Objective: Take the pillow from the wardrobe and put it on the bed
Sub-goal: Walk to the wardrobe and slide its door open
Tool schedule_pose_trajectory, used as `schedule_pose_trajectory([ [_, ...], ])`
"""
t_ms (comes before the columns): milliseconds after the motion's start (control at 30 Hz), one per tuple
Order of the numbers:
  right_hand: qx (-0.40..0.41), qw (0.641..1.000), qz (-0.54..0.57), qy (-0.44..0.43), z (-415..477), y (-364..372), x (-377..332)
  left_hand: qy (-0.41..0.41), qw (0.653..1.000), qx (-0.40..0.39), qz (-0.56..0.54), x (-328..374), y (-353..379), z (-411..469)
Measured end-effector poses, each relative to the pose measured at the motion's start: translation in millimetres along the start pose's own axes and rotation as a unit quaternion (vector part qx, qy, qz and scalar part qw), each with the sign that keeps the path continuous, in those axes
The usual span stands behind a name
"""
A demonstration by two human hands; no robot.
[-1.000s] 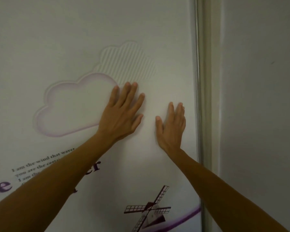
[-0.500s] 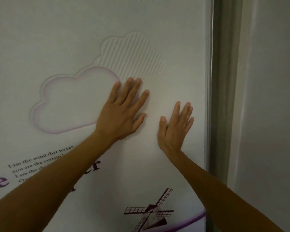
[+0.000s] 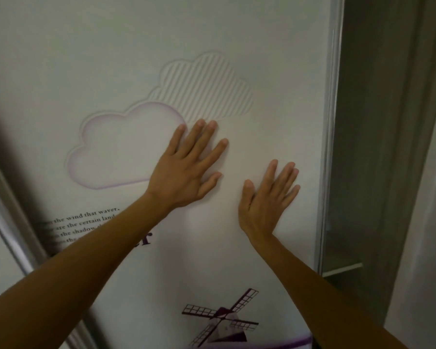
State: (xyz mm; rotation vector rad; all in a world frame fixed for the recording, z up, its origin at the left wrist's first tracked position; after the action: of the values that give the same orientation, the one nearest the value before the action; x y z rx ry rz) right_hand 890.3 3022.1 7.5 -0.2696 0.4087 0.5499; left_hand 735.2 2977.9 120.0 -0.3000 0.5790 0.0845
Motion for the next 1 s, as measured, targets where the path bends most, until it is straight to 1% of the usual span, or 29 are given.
schedule_pose_trajectory([
  [300,-0.006,1.000,0.007,0.000,-27.5,16.9,-61.6,-0.011,1.000,0.002,0.013,-53.0,-12.1,-40.9],
  [567,-0.010,0.999,0.033,-0.007,-50.2,28.1,-108.4,-0.016,0.998,-0.040,0.056,-92.0,-30.2,-71.4],
  [800,-0.030,0.998,0.060,-0.008,-60.9,27.2,-128.7,-0.009,0.996,-0.041,0.079,-111.4,-36.3,-85.8],
  [900,-0.054,0.994,0.090,-0.008,-62.8,22.1,-130.6,-0.009,0.996,-0.050,0.079,-115.6,-38.2,-88.2],
  [1000,-0.080,0.989,0.125,-0.028,-65.6,11.7,-125.6,-0.022,0.994,-0.069,0.078,-115.2,-41.5,-89.9],
])
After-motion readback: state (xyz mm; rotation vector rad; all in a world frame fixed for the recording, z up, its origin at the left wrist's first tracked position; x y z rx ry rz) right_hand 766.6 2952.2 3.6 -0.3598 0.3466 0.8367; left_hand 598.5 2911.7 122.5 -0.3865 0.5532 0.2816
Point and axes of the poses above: each hand's wrist, its own z-axis towards the middle knuckle, its own y-axis out of the palm, x = y × z, the point moved 1 cm from there along z, towards the middle knuckle, and after that the axes turned 9 degrees about -y, right-handed, at the moved point
